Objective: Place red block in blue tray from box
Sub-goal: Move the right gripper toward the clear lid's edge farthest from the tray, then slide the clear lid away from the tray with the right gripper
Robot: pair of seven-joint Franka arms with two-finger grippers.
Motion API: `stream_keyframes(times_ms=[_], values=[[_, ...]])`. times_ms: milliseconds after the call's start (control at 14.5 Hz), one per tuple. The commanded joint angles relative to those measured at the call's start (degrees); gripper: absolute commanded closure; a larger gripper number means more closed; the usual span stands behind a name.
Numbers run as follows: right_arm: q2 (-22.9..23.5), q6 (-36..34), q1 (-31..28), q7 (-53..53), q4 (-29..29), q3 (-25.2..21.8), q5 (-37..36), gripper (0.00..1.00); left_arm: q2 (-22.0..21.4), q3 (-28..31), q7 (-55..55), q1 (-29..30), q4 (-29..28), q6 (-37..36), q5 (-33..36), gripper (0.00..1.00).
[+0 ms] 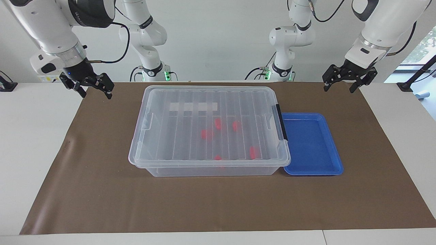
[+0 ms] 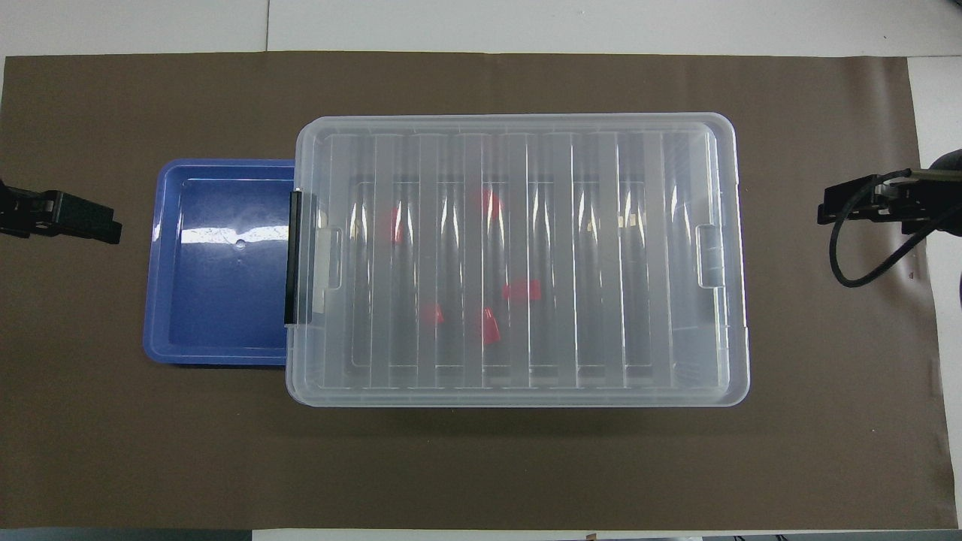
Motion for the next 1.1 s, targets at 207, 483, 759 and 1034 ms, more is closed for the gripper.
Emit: stream_keyframes(times_ms=[207, 483, 759, 1034], values=[[0.5, 8.8, 3.8, 5.1, -7.1, 0.3, 0.6, 0.00, -0.8, -0.1, -0.1, 0.2, -1.3, 0.9, -0.6, 0.00], [0.9, 12.8, 4.0, 4.9, -12.2, 0.3, 0.6, 0.00, -0.8, 0.0, -0.1, 0.3, -1.3, 0.9, -0.6, 0.00], [1.1, 16.5, 4.2, 4.6, -15.4, 0.3, 0.6, 0.00, -0.8, 0.0, -0.3, 0.3, -1.3, 0.9, -0.6, 0.00], [1.0, 18.3, 4.1, 4.5, -17.4, 0.3, 0.6, 0.00, -0.9, 0.0, -0.4, 0.1, -1.3, 0.8, -0.6, 0.00]])
